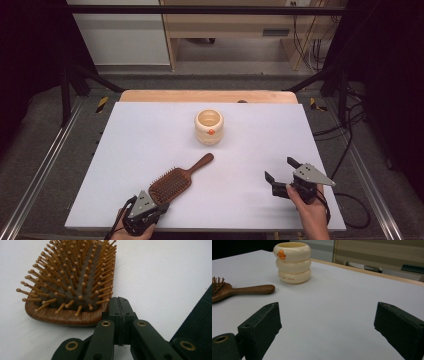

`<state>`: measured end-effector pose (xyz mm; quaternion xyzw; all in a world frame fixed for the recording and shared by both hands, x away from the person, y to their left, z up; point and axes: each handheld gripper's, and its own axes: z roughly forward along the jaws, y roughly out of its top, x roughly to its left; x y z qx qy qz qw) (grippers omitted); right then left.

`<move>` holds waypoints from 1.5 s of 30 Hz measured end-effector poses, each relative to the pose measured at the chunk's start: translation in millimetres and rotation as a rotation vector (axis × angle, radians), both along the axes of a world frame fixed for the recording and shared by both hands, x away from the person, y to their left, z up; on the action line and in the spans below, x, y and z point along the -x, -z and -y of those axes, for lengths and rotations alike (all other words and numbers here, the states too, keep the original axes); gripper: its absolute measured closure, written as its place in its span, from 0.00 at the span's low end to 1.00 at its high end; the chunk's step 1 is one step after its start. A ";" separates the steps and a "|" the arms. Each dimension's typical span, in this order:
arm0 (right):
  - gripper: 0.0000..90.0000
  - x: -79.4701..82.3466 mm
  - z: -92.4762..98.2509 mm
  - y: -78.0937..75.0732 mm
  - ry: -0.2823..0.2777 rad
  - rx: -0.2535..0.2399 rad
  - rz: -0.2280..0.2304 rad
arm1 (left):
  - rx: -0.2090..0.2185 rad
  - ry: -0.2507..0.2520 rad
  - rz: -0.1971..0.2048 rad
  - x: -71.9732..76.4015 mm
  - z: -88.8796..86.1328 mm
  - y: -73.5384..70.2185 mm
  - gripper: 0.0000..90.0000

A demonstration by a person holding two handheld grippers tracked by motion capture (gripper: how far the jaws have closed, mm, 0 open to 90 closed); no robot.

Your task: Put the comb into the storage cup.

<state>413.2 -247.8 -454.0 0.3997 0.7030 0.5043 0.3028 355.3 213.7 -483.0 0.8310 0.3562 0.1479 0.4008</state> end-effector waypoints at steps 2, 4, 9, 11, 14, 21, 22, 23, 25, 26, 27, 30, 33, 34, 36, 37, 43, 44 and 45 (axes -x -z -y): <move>0.08 0.0 0.0 0.0 0.000 0.000 0.000 | -0.001 -0.009 0.000 -1.0 -1.7 -0.1 1.00; 0.08 0.0 0.1 0.0 0.000 0.000 0.000 | 0.004 -0.019 -0.004 -2.2 -3.9 -0.1 1.00; 0.08 0.1 0.1 0.0 0.000 0.000 0.000 | 0.005 -0.044 -0.006 -5.8 -8.9 -0.4 1.00; 0.08 0.1 0.1 -0.1 0.000 0.000 0.000 | 0.008 -0.052 -0.007 -7.1 -10.8 -0.5 1.00; 0.08 0.1 0.1 -0.1 -0.001 0.000 0.000 | 0.008 -0.064 -0.006 -8.6 -13.2 -0.6 1.00; 0.08 0.2 -0.2 0.0 -0.001 0.000 -0.001 | 0.005 -0.083 -0.006 -12.2 -18.2 -1.0 1.00; 0.08 0.2 -0.2 0.0 -0.001 -0.001 -0.001 | 0.005 -0.088 -0.003 -12.5 -18.8 -1.2 1.00; 0.08 0.2 -0.2 0.0 -0.001 0.000 -0.001 | 0.002 -0.090 0.000 -12.8 -19.5 -1.3 1.00; 0.08 0.1 -0.3 0.0 -0.002 0.000 -0.001 | 0.001 -0.095 -0.001 -13.4 -20.5 -1.3 1.00; 0.08 0.2 -0.5 0.0 -0.002 0.000 -0.002 | -0.002 -0.103 0.000 -14.4 -21.3 -1.1 1.00; 0.08 0.2 -0.5 0.0 -0.002 0.000 -0.002 | -0.002 -0.103 0.000 -14.4 -21.3 -1.1 1.00; 0.08 0.1 -0.5 0.0 -0.002 0.000 -0.001 | -0.005 -0.109 -0.001 -15.4 -22.8 -1.1 1.00; 0.08 0.1 -0.4 0.1 -0.002 0.000 -0.002 | -0.008 -0.115 0.001 -16.6 -24.2 -1.3 1.00; 0.08 0.1 -0.4 0.1 -0.002 0.000 -0.002 | -0.008 -0.115 0.001 -16.6 -24.2 -1.3 1.00; 0.08 0.1 -0.6 0.1 -0.003 0.001 -0.001 | -0.012 -0.120 0.003 -17.3 -25.0 -1.6 1.00; 0.08 0.1 -0.6 0.1 -0.003 0.001 -0.001 | -0.013 -0.122 0.004 -17.6 -25.6 -1.7 1.00; 0.08 0.0 -0.6 0.1 -0.003 0.003 -0.001 | -0.014 -0.142 0.006 -20.0 -30.0 -2.6 1.00; 0.08 0.0 -0.6 0.1 -0.003 0.003 -0.001 | -0.014 -0.142 0.006 -20.0 -30.0 -2.6 1.00; 0.08 0.0 -0.6 0.2 -0.003 0.003 -0.001 | -0.013 -0.146 0.006 -20.3 -30.6 -2.6 1.00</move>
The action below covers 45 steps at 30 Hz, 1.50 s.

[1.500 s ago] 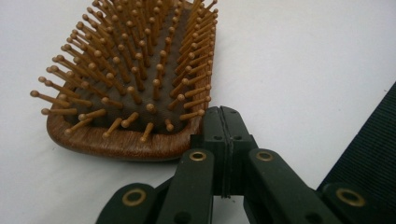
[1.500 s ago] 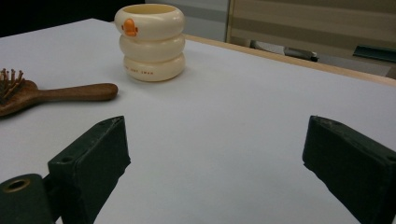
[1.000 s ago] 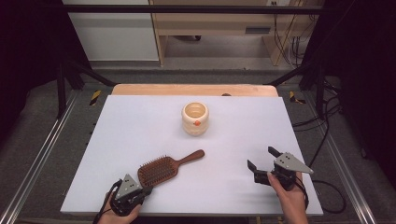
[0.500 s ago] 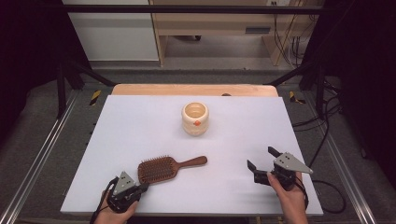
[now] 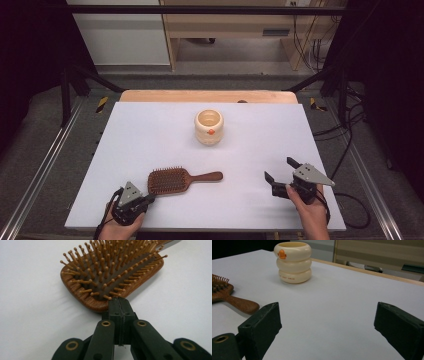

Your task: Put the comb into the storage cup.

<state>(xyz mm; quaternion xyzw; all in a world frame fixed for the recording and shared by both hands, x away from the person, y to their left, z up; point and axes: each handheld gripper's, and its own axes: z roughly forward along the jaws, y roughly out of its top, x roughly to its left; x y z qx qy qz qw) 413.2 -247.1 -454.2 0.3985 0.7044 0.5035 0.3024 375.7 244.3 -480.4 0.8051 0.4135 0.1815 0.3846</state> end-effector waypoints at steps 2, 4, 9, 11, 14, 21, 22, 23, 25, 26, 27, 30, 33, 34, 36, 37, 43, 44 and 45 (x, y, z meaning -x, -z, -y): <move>0.08 -0.1 -0.2 0.1 0.000 0.000 0.000 | -0.001 -0.004 -0.001 -0.6 -1.6 0.0 1.00; 0.08 -0.1 -0.4 0.0 -0.001 0.000 -0.001 | 0.001 -0.009 0.000 -1.0 -2.4 -0.1 1.00; 0.08 -0.1 -0.5 0.1 0.000 0.001 -0.001 | -0.005 -0.021 0.000 -3.0 -4.0 0.2 1.00; 0.08 -0.1 -0.5 0.0 0.000 0.001 -0.001 | -0.006 -0.023 0.001 -3.1 -4.4 0.2 1.00; 0.08 -0.1 -0.6 0.1 -0.001 0.002 -0.001 | -0.011 -0.030 0.003 -4.2 -5.6 -0.1 1.00; 0.08 0.1 -1.1 0.2 -0.001 0.002 -0.003 | -0.013 -0.062 0.003 -16.1 -9.3 1.3 1.00; 0.08 -0.1 -0.7 0.2 -0.002 0.002 -0.002 | -0.006 -0.069 0.003 -17.7 -9.8 1.8 1.00; 0.08 -0.1 -0.7 0.2 -0.002 0.002 -0.002 | -0.007 -0.071 0.001 -18.9 -10.4 1.9 1.00; 0.08 -0.2 -0.6 0.3 -0.001 0.002 -0.002 | -0.009 -0.077 0.003 -20.2 -11.3 1.8 1.00; 0.08 -0.1 -0.6 0.3 -0.002 0.002 -0.002 | -0.008 -0.079 0.005 -20.1 -11.7 1.8 1.00; 0.08 -0.2 -0.8 0.3 -0.002 0.002 -0.002 | -0.008 -0.081 0.005 -20.1 -12.4 1.5 1.00; 0.08 -0.1 -1.5 0.3 -0.003 0.002 -0.004 | -0.011 -0.091 0.013 -21.6 -13.9 0.8 1.00; 0.08 0.0 -1.9 0.4 -0.006 0.004 -0.004 | -0.005 -0.110 0.015 -27.5 -16.3 1.0 1.00; 0.08 0.0 -1.9 0.4 -0.006 0.005 -0.003 | -0.002 -0.115 0.014 -29.7 -17.2 1.1 1.00; 0.08 0.0 -1.7 0.4 -0.004 0.003 -0.004 | -0.002 -0.121 0.013 -33.0 -18.7 1.5 1.00; 0.08 -0.3 -1.2 0.5 -0.004 0.004 -0.003 | 0.000 -0.127 0.012 -34.9 -19.9 1.8 1.00; 0.08 -0.4 -2.0 0.7 -0.006 0.006 -0.004 | -0.001 -0.131 0.014 -35.6 -21.0 1.5 1.00; 0.08 -0.5 -2.6 0.7 -0.009 0.009 -0.003 | 0.000 -0.136 0.016 -38.3 -20.4 2.1 1.00; 0.08 -0.5 -2.7 0.7 -0.010 0.009 -0.003 | 0.000 -0.136 0.016 -38.3 -20.4 2.1 1.00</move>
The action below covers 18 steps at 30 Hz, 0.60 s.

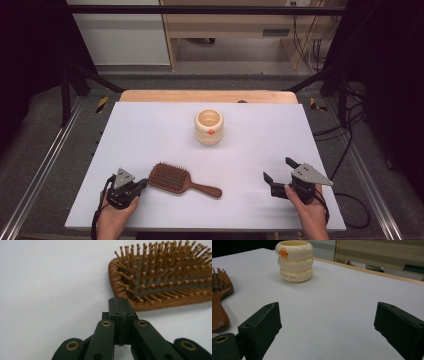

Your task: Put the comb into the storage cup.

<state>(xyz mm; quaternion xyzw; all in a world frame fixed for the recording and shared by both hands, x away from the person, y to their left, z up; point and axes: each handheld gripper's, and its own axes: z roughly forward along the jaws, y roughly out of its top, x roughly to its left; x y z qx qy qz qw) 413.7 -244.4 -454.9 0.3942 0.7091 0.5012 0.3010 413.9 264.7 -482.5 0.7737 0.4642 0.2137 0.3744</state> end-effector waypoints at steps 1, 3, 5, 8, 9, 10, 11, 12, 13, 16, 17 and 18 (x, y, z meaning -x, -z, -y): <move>0.08 0.0 0.0 0.0 0.000 0.000 0.000 | 0.000 0.000 -0.002 -2.1 0.0 0.5 1.00; 0.08 0.2 -0.2 0.0 0.000 0.000 -0.001 | -0.004 -0.004 0.002 -6.3 0.1 0.7 1.00; 0.08 0.2 0.2 0.1 0.001 0.000 -0.001 | -0.002 -0.007 -0.001 -9.9 -0.2 1.0 1.00; 0.08 -0.3 0.3 0.6 0.001 -0.001 -0.004 | -0.004 -0.006 0.005 -13.3 0.3 0.9 1.00; 0.08 -0.3 0.3 0.6 0.001 -0.001 -0.004 | -0.004 -0.006 0.005 -13.3 0.3 0.9 1.00; 0.08 -0.4 0.1 0.6 0.000 0.001 -0.003 | -0.005 -0.005 0.005 -13.4 0.3 0.8 1.00; 0.08 -0.3 -0.4 0.6 -0.001 0.003 -0.002 | -0.003 -0.002 0.006 -13.4 0.1 0.7 1.00; 0.08 -0.3 -0.6 0.6 -0.002 0.003 -0.002 | -0.003 -0.002 0.006 -13.4 0.1 0.7 1.00; 0.08 -0.3 -0.6 0.6 -0.002 0.003 -0.002 | -0.001 -0.001 0.006 -13.5 0.0 0.6 1.00; 0.08 -0.3 -1.1 0.6 -0.004 0.003 -0.004 | 0.002 0.003 0.004 -13.7 -0.3 0.6 1.00; 0.08 -0.2 -1.2 0.6 -0.004 0.002 -0.005 | 0.002 0.003 0.002 -13.7 -0.3 0.6 1.00; 0.08 -0.2 -1.2 0.6 -0.004 0.002 -0.005 | 0.001 0.004 0.002 -13.9 -0.3 0.5 1.00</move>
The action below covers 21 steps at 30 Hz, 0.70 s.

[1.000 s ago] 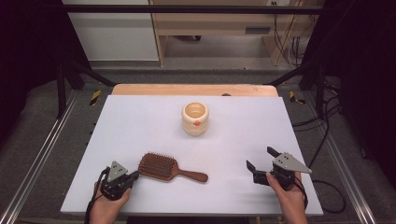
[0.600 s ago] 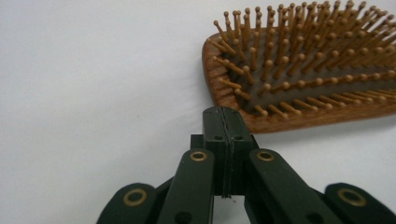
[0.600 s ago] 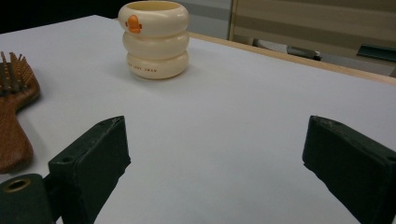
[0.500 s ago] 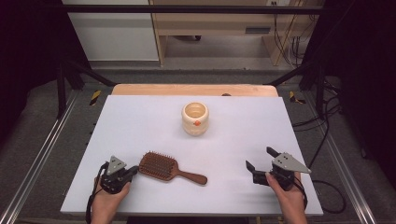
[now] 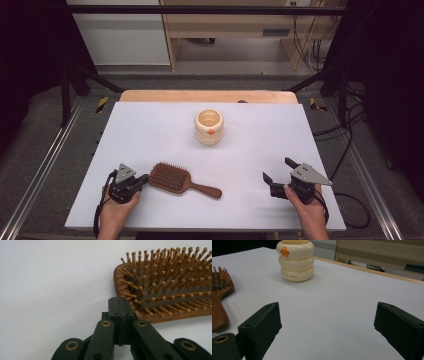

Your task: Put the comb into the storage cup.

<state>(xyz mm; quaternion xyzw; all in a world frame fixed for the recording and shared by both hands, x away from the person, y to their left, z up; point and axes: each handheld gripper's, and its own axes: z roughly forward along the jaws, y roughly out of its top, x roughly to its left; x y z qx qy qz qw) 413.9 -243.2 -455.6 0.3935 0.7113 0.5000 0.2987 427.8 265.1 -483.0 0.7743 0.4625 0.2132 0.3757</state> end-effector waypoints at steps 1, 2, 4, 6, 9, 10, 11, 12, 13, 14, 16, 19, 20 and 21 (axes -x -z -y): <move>0.08 0.0 0.0 0.0 0.000 0.000 0.000 | 0.000 0.000 -0.001 -0.1 0.0 -0.1 1.00; 0.08 0.0 -0.1 0.1 0.000 0.000 -0.001 | 0.000 0.001 -0.002 -0.2 0.0 -0.2 1.00; 0.08 -0.1 -0.2 0.1 -0.001 0.000 -0.001 | 0.001 0.007 -0.006 0.0 0.4 -0.5 1.00; 0.08 -0.1 -0.3 0.2 -0.001 0.001 -0.002 | 0.002 0.010 -0.006 -0.1 1.2 -0.3 1.00; 0.08 -0.2 -0.6 0.3 -0.004 0.006 -0.001 | -0.009 0.026 -0.006 -0.3 6.4 -0.4 1.00; 0.08 -0.1 -0.6 0.3 -0.003 0.006 -0.001 | -0.007 0.028 -0.006 -0.1 7.7 -0.3 1.00; 0.08 -0.1 -0.6 0.3 -0.003 0.006 -0.001 | -0.007 0.028 -0.006 -0.1 7.7 -0.3 1.00; 0.08 0.0 -0.6 0.3 -0.003 0.005 -0.002 | -0.005 0.027 -0.008 0.2 8.7 -0.3 1.00; 0.08 -0.2 -0.8 0.5 -0.004 0.007 -0.002 | -0.006 0.035 -0.009 0.7 10.7 -0.6 1.00; 0.08 -0.2 -0.8 0.5 -0.004 0.007 -0.002 | -0.006 0.035 -0.009 0.7 10.7 -0.6 1.00; 0.08 -0.2 -1.0 0.6 -0.005 0.007 -0.002 | -0.009 0.040 -0.009 0.1 13.5 -0.7 1.00; 0.08 0.2 -1.0 0.6 -0.004 0.008 -0.003 | -0.011 0.050 -0.006 -1.8 19.2 -0.6 1.00; 0.08 0.5 -0.7 0.7 -0.003 0.008 -0.003 | -0.014 0.051 -0.005 -2.8 21.1 -0.6 1.00; 0.08 0.5 -0.7 0.7 -0.003 0.008 -0.003 | -0.012 0.053 -0.006 -3.6 23.3 -0.5 1.00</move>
